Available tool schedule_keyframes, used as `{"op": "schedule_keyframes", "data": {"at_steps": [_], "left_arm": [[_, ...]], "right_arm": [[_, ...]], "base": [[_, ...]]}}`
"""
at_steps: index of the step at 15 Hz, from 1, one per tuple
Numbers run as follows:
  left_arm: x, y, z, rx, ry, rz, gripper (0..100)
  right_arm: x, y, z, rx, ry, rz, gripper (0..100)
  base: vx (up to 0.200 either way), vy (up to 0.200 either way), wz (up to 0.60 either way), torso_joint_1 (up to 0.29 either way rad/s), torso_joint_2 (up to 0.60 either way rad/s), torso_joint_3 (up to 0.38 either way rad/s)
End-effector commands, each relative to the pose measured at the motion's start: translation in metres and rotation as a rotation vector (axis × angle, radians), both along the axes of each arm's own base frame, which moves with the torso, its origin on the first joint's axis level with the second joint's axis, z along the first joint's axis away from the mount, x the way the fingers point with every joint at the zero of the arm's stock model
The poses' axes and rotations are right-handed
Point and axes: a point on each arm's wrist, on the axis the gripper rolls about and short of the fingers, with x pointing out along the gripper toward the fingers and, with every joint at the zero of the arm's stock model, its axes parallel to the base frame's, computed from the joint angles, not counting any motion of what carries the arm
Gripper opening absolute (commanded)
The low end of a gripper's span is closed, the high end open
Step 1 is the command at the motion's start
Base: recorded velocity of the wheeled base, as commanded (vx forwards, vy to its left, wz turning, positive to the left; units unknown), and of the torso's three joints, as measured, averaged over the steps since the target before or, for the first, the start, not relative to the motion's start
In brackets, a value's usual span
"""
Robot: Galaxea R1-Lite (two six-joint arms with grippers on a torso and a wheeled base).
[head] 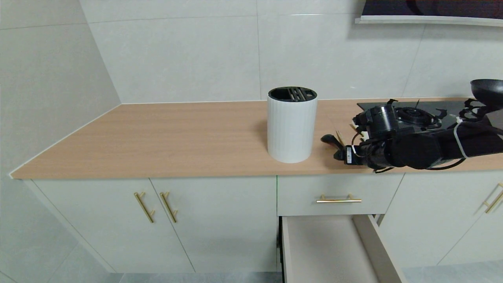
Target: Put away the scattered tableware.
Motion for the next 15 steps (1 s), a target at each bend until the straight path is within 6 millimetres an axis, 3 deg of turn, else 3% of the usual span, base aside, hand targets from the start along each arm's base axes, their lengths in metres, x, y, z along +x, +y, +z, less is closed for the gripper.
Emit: {"op": "schedule_keyframes", "data": {"at_steps": [1,5,6,12,15], "left_arm": [[0.000,0.000,0.000,0.000,0.002,0.001,100],[0.000,0.000,0.000,0.000,0.002,0.001,100],[0.000,0.000,0.000,0.000,0.002,-0.001,100],[0.000,0.000,0.000,0.000,0.002,0.001,100],[0.000,0.000,0.000,0.000,0.002,0.001,100]], "right_arm": [[0.005,0.000,-0.009,-0.007,0.017,-0.004,100],[0.009,-0.001,-0.014,-0.010,0.024,-0.009,100],[0.009,-0.001,-0.014,-0.010,0.024,-0.009,0],[0.009,-0.001,-0.013,-0.008,0.021,-0.012,0],[0.003,-0.004,0.001,-0.017,-0.007,-0.037,0]], "base": [[0.000,0.000,0.00,0.000,0.00,0.000],[0.000,0.000,0.00,0.000,0.00,0.000],[0.000,0.000,0.00,0.000,0.00,0.000],[0.000,0.000,0.00,0.000,0.00,0.000],[0.000,0.000,0.00,0.000,0.00,0.000]]}}
